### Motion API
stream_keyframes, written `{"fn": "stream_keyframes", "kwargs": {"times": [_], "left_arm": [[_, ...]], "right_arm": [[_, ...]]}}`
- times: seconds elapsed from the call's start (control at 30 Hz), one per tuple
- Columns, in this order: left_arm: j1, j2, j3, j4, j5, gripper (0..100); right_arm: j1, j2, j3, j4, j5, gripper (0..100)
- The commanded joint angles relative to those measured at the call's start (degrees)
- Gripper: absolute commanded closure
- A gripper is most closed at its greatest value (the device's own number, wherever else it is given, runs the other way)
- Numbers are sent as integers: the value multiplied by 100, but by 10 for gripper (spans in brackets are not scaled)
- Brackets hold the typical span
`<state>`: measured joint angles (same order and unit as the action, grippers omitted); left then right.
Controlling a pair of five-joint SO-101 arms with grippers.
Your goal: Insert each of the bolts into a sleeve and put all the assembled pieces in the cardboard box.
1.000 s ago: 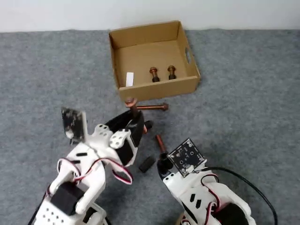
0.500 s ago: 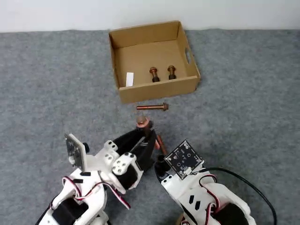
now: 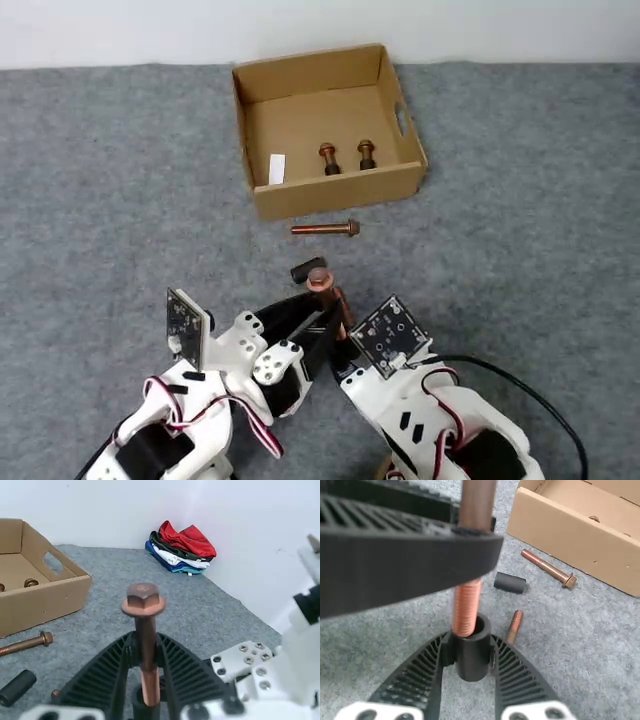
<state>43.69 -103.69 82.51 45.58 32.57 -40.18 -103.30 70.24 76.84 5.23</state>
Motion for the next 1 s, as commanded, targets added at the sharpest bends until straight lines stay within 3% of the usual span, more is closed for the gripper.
{"fn": "stream_keyframes", "kwargs": {"times": [0.0,0.4,0.83,0.97], "left_arm": [[53,-35,84,9,-44,995],[-44,-35,576,-712,-44,995],[167,-44,233,1055,-369,994],[475,-44,224,1134,-369,991]], "right_arm": [[-48,-22,-132,-224,53,991],[-48,-22,-123,-224,62,991],[-13,-31,-97,-224,35,991],[-13,-31,-97,-224,35,991]]}}
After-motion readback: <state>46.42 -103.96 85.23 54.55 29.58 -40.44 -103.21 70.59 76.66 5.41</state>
